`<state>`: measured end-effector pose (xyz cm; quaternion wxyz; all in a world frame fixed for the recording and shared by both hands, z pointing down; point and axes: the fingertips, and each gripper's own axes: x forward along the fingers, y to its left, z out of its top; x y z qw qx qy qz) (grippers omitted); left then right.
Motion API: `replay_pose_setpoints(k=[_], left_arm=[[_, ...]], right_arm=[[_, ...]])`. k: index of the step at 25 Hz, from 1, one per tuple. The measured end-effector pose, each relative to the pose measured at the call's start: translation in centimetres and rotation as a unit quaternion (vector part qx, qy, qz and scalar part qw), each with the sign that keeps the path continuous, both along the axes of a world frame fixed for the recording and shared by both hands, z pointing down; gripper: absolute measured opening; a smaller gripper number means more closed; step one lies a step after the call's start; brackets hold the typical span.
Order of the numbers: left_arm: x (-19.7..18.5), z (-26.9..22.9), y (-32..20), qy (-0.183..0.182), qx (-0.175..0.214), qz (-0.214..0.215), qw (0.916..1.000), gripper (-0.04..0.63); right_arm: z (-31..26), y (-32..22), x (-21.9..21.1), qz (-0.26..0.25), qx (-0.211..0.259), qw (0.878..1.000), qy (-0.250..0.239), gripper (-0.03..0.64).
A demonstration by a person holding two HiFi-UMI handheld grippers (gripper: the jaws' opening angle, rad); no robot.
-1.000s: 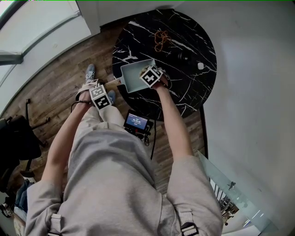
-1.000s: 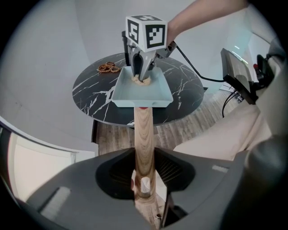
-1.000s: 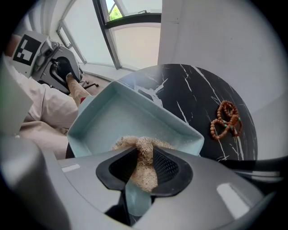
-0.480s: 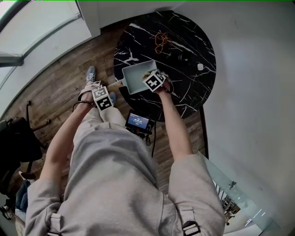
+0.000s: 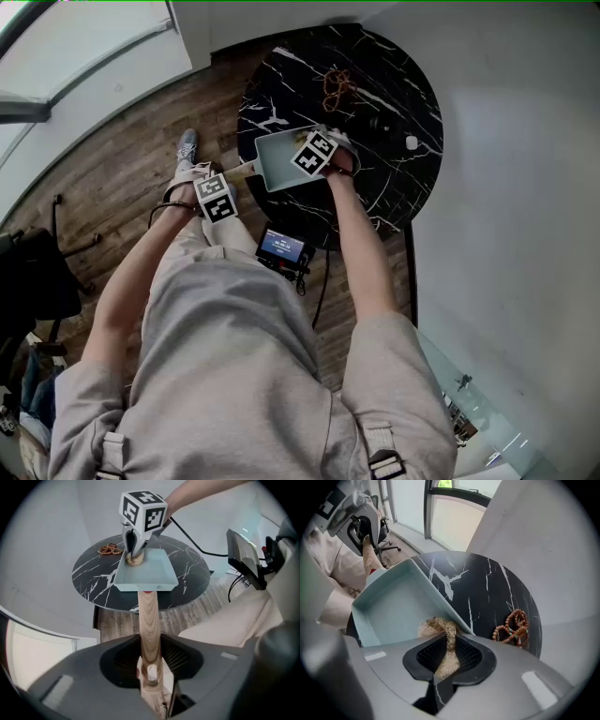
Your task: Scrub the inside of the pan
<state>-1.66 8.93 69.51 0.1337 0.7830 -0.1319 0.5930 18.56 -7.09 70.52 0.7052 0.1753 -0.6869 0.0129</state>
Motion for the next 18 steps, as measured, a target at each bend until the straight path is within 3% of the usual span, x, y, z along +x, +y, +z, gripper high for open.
replay_pose_setpoints(k=[6,12,18], left_arm=[[-0.3,0.0,-0.3,0.001,-0.007,-0.026,0.9997,0.132],[-0.4,0.0,-0.3,-0.001,-0.014,-0.039,0.9991,0.135],[-0.4,0.0,-0.4,-0.006,-0.012,-0.032,0.9994,0.135]], right_arm=[[0.6,2.3,0.8,0.014,-0.067,0.998,0.002,0.069],[1.1,7.6,2.4,0.033,-0.191,0.981,-0.008,0.071],[1.5,9.7,3.0,0.033,-0.213,0.976,-0.023,0.071]])
